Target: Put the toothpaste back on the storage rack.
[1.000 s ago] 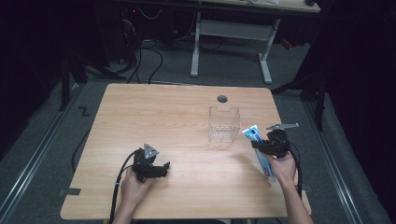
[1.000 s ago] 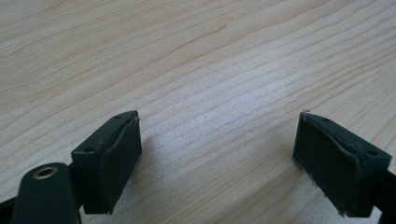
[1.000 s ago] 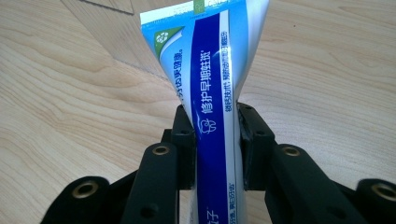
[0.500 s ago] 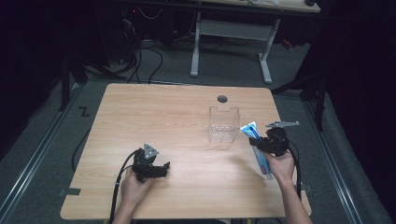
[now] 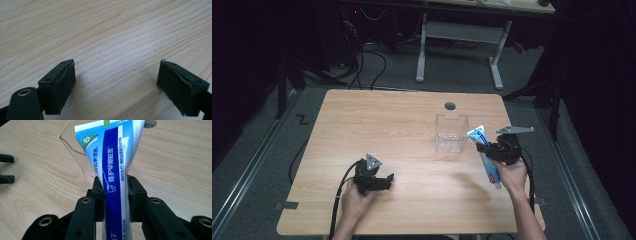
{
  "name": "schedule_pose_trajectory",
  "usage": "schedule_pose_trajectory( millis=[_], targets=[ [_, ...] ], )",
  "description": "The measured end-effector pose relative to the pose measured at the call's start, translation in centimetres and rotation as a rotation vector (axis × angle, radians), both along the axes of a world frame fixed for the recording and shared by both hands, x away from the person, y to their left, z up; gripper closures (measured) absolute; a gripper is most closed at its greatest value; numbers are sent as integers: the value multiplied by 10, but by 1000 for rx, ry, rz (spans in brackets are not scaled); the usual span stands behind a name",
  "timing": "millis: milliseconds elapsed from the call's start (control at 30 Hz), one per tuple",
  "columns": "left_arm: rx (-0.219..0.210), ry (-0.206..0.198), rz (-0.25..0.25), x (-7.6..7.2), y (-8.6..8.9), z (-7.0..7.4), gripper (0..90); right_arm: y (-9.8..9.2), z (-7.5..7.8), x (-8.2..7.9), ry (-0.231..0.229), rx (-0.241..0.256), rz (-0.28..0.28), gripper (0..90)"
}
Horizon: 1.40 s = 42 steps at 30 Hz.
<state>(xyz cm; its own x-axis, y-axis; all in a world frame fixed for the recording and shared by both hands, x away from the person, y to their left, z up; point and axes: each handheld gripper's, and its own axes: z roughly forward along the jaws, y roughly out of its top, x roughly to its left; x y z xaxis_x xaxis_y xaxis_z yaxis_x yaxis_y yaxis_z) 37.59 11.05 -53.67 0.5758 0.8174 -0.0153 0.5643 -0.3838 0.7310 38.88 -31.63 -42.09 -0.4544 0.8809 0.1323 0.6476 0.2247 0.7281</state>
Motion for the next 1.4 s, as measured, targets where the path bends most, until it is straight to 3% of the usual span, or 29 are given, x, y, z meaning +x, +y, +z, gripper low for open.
schedule_pose_trajectory(
  millis=[767, 1400],
  targets=[
    [0, 0, 0, 0, 0, 0, 155, 21, 28, 10, -92, 25, 42, 714],
    [2, -1, 0, 0, 0, 0, 155, 34, 44, 20, -124, 26, 49, 711]
  ],
)
